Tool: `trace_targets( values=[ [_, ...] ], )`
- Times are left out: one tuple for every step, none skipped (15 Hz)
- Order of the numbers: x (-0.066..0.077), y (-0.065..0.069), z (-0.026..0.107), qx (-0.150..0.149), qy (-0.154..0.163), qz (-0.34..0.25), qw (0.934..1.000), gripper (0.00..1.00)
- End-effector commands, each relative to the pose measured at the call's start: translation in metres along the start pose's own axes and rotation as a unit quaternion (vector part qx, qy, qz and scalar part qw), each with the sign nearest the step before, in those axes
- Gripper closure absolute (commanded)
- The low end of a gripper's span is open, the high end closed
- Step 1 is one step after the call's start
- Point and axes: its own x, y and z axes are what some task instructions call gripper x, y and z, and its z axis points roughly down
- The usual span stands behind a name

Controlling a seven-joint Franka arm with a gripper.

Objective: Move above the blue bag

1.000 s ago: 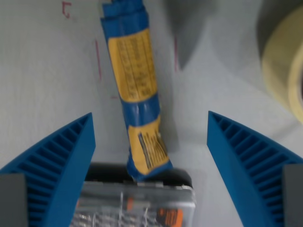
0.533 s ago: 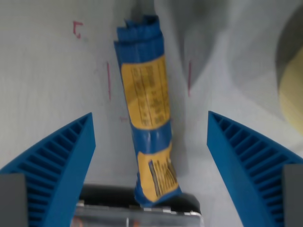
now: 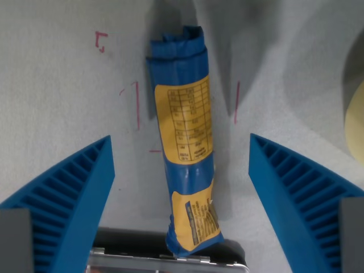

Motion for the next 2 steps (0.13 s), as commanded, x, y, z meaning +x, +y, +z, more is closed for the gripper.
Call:
trace_targets(
  values=[
    [0.0081, -0.0027, 0.0031, -0.039, 0.000, -0.007, 0.9992, 0.00],
    [0.0081, -0.0027, 0.0031, -0.039, 0.000, -0.007, 0.9992, 0.00]
  ],
)
